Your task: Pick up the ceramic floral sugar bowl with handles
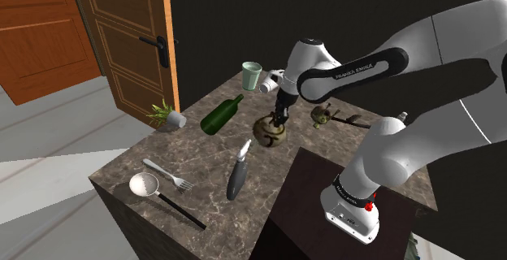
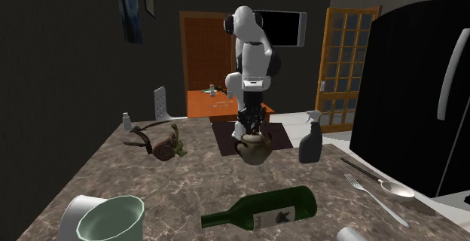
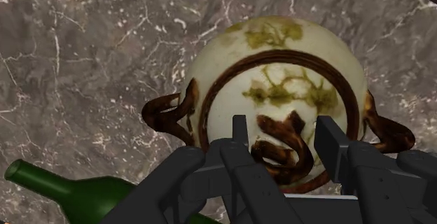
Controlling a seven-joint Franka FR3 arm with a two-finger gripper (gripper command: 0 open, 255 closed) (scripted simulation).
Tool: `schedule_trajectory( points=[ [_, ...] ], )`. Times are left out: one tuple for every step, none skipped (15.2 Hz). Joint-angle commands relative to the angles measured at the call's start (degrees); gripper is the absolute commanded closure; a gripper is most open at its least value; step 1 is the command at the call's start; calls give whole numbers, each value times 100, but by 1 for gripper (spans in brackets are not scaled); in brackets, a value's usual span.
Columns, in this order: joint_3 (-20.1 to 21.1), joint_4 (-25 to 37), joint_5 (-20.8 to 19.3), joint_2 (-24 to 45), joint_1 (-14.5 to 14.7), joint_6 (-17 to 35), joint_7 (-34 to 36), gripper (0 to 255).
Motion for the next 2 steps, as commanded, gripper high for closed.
schedule_trajectory(
  points=[
    [23, 63, 15, -68, 13, -125, 16, 255],
    [23, 64, 15, -66, 13, -124, 16, 255]
  ],
)
